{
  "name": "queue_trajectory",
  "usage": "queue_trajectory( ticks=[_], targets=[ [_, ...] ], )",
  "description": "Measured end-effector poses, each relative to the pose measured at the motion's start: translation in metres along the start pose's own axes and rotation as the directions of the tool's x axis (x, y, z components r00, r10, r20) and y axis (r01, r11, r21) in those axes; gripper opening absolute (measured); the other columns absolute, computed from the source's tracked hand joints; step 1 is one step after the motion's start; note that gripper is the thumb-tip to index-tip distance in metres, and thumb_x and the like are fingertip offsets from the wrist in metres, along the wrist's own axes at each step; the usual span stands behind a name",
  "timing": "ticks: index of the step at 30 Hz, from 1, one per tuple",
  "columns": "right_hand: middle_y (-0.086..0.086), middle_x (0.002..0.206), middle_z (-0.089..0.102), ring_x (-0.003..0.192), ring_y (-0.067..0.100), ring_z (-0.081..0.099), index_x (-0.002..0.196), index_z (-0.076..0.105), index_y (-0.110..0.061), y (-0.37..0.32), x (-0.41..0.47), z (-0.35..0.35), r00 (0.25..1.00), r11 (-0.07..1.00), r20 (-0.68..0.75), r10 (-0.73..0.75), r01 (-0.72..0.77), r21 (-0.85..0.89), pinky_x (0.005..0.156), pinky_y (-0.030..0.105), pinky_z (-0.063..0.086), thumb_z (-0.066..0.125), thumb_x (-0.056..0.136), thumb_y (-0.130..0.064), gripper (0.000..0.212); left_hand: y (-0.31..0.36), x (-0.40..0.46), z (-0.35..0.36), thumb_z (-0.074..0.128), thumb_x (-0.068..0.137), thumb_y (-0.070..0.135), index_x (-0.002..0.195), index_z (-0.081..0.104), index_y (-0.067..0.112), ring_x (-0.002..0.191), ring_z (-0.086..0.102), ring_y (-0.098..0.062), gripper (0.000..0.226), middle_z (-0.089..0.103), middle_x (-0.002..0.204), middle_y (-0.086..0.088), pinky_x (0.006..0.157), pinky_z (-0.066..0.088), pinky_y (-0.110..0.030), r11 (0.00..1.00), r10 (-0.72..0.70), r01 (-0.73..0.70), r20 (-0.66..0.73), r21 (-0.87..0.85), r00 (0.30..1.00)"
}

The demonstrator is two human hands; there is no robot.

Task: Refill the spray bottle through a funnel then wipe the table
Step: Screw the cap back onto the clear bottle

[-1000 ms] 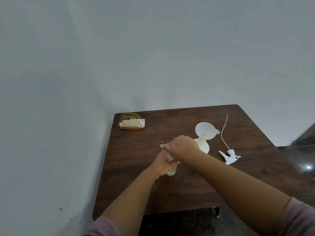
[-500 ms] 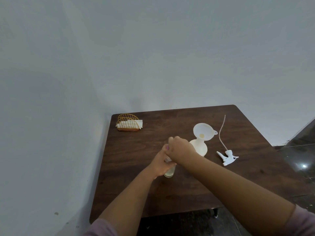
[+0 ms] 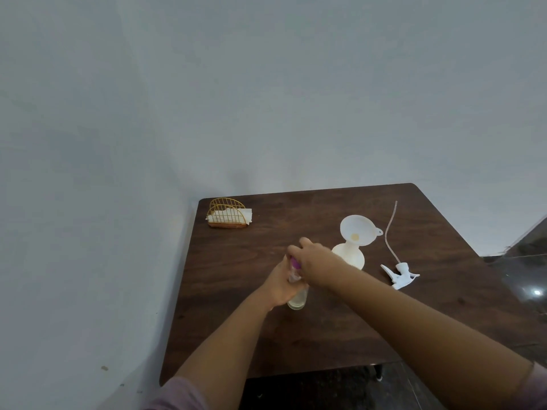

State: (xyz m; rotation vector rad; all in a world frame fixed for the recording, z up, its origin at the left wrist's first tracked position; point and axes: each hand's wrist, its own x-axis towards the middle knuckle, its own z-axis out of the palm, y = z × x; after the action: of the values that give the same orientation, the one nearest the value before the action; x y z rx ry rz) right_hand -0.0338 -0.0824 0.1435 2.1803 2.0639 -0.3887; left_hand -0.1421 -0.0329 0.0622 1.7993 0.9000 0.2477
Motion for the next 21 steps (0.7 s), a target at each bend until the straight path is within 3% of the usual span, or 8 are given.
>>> queue_trajectory(
  ticks=[5,7,9,11,13,15,17,21],
  targets=[
    [0.01,0.103,0.06,0.095,0.028,0.063,0.117,0.052,-0.009,-0.011,-0.001,0.007,0.982,0.984,-0.073,0.176,-0.177,-0.008,0.073,0.031,0.046,0.047,0.096,-0.041,0.039,-0.008,-0.004,0.001,0.072,0.085,0.01,0.126,0.041,0.041,0.115,0.054,-0.007,0.06,0.057,0.118,0.014,0.09,0.046,-0.021,0.997,-0.024,0.024,-0.001,-0.078,1.0],
    [0.005,0.08,0.061,0.078,0.021,0.061,0.09,0.066,-0.012,-0.009,-0.008,-0.008,0.981,0.981,-0.017,0.193,-0.194,-0.027,0.071,0.031,0.045,0.032,0.095,-0.059,0.057,-0.008,-0.006,0.001,0.07,0.087,0.013,0.127,0.044,0.034,0.112,0.054,-0.005,0.053,0.058,0.113,0.017,0.09,0.045,-0.021,0.996,-0.018,0.017,-0.002,-0.086,1.0],
    [0.001,0.061,0.055,0.061,0.016,0.053,0.064,0.061,-0.014,-0.006,-0.015,-0.025,0.964,0.964,0.067,0.259,-0.262,0.053,0.067,0.03,0.04,0.02,0.09,-0.072,0.075,-0.007,-0.005,-0.001,0.072,0.085,0.02,0.135,0.039,0.034,0.117,0.052,-0.006,0.062,0.058,0.119,0.014,0.098,0.046,-0.03,0.989,-0.034,0.034,0.007,-0.142,0.999],
    [0.001,0.069,0.058,0.064,0.015,0.054,0.074,0.059,-0.013,-0.003,-0.016,-0.033,0.971,0.974,-0.069,0.228,-0.227,0.017,0.062,0.029,0.041,0.026,0.091,-0.07,0.068,-0.005,-0.004,-0.001,0.073,0.085,0.021,0.141,0.032,0.034,0.117,0.049,-0.003,0.07,0.056,0.122,0.014,0.1,0.043,-0.031,0.989,-0.031,0.033,0.02,-0.141,0.999],
    [0.003,0.096,0.058,0.085,0.02,0.06,0.105,0.054,-0.015,-0.003,-0.013,-0.023,0.963,0.993,-0.26,0.078,-0.098,-0.065,0.066,0.029,0.046,0.04,0.094,-0.058,0.047,-0.003,-0.003,-0.002,0.072,0.086,0.017,0.139,0.032,0.034,0.113,0.049,-0.001,0.069,0.055,0.119,0.016,0.093,0.042,-0.024,0.991,-0.031,0.033,0.014,-0.13,0.999],
    [0.006,0.108,0.053,0.096,0.025,0.058,0.119,0.047,-0.014,-0.003,-0.006,-0.003,0.966,0.986,-0.25,-0.069,0.028,-0.162,0.067,0.033,0.046,0.042,0.097,-0.042,0.036,-0.002,-0.004,-0.002,0.071,0.086,0.013,0.137,0.035,0.031,0.112,0.052,-0.007,0.064,0.055,0.114,0.016,0.087,0.044,-0.02,0.997,-0.013,0.012,-0.009,-0.081,1.0],
    [0.008,0.1,0.048,0.085,0.026,0.054,0.119,0.05,-0.007,-0.005,0.0,0.012,0.98,0.96,-0.165,-0.114,0.066,-0.272,0.06,0.034,0.045,0.038,0.1,-0.03,0.033,0.0,-0.006,0.0,0.07,0.087,0.015,0.14,0.035,0.03,0.112,0.055,-0.011,0.065,0.054,0.114,0.015,0.09,0.048,-0.023,0.999,-0.001,0.001,-0.009,-0.032,1.0],
    [0.008,0.092,0.05,0.078,0.023,0.054,0.119,0.058,-0.006,-0.009,0.01,0.015,0.991,0.948,-0.122,0.047,-0.083,-0.307,0.055,0.034,0.042,0.043,0.097,-0.028,0.035,0.001,-0.004,0.006,0.068,0.087,0.014,0.14,0.042,0.022,0.119,0.054,-0.016,0.059,0.055,0.125,0.005,0.097,0.048,-0.031,0.999,0.009,-0.008,-0.025,0.049,1.0]
  ],
)
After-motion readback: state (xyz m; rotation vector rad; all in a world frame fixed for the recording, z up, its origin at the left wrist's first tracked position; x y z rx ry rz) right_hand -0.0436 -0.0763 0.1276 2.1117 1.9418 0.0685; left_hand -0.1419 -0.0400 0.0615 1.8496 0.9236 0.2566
